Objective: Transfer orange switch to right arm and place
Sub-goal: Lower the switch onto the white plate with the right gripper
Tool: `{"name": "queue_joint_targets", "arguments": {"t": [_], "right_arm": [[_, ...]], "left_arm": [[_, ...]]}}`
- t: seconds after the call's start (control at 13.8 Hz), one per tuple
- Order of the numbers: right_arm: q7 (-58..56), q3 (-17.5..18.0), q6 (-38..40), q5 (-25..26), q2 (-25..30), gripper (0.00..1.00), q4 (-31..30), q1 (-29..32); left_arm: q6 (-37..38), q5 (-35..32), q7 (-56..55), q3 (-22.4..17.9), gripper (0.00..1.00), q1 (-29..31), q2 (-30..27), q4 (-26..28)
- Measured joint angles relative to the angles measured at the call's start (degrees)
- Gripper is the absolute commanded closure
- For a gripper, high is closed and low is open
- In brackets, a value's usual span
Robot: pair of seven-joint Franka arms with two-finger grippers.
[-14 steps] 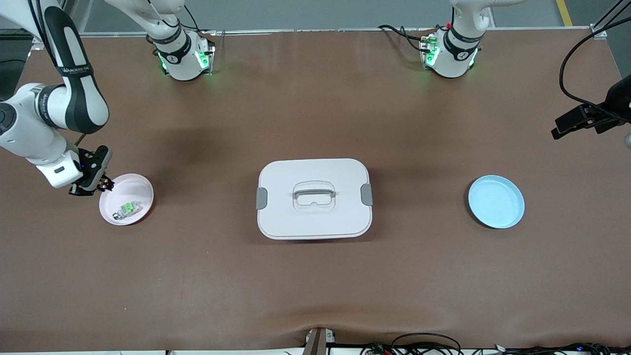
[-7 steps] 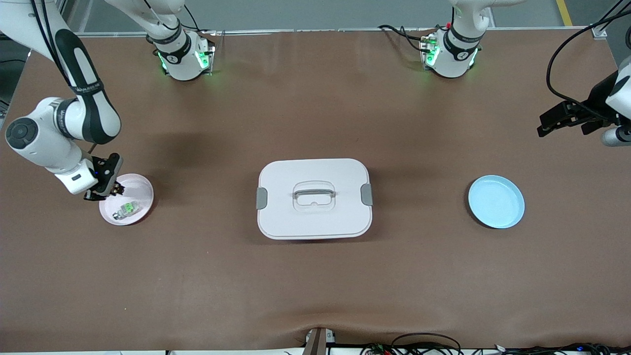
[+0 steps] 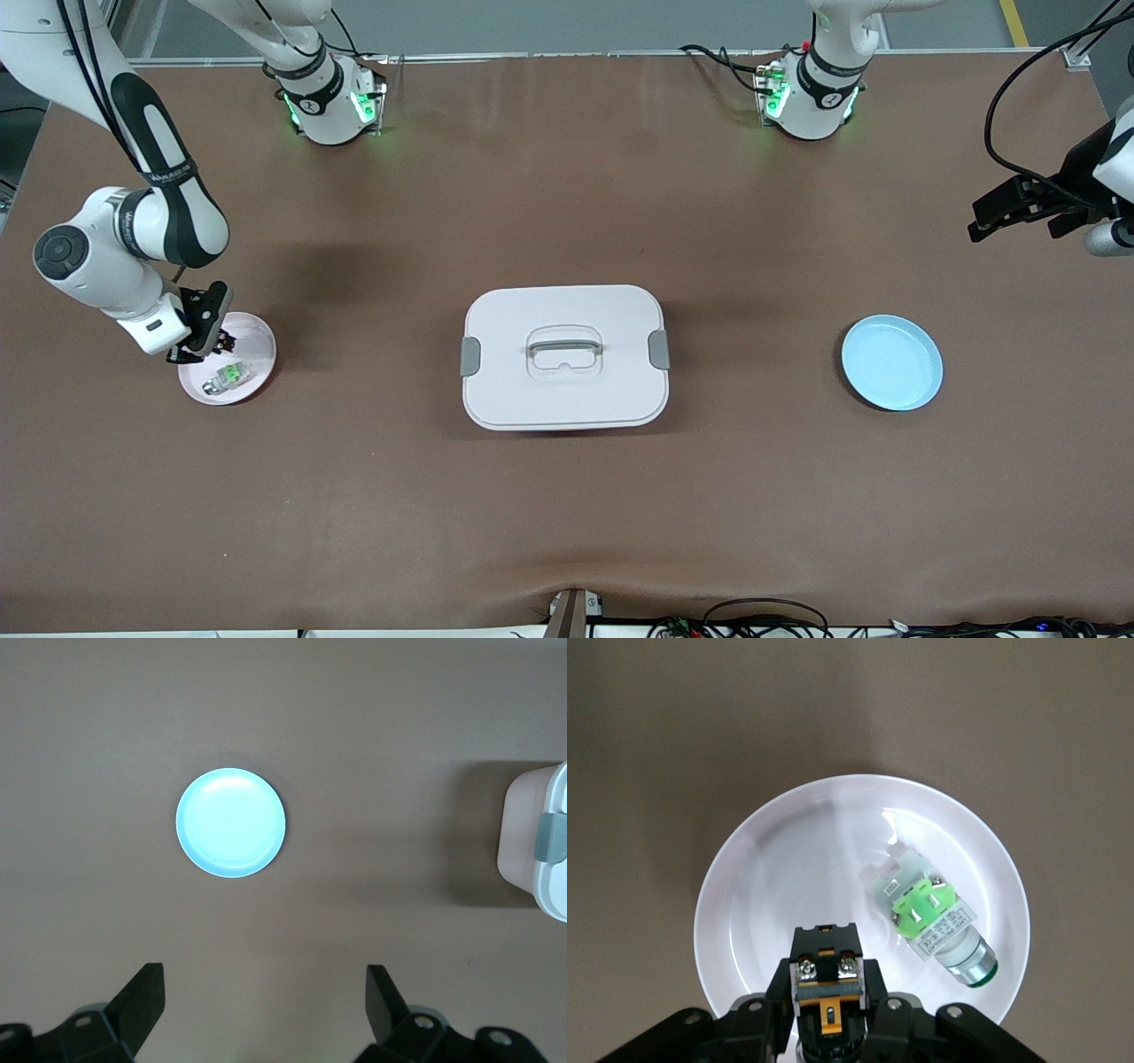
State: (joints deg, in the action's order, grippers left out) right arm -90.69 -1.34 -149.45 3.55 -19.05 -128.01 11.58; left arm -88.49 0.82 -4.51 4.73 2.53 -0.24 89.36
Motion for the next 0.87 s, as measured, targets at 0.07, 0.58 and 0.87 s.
{"name": "queue_joint_targets", "arguments": {"t": [0.07,0.58,0.87], "right_arm": [[0.0,0.0,-0.3,0.0,-0.2,0.91,0.0,0.0],[0.0,0.0,-1.5,0.0,-1.8,0.88,0.0,0.0],[0.0,0.0,-1.5,0.0,-2.4,0.82,0.0,0.1]], "left_arm": [[0.0,-0.1,0.0,0.2,0.0,0.0,0.0,0.0],[0.0,-0.2,0.0,0.9,0.0,0.0,0.0,0.5],[0.0,-0.2,-0.1,0.9,0.0,0.0,0.0,0.5]]}}
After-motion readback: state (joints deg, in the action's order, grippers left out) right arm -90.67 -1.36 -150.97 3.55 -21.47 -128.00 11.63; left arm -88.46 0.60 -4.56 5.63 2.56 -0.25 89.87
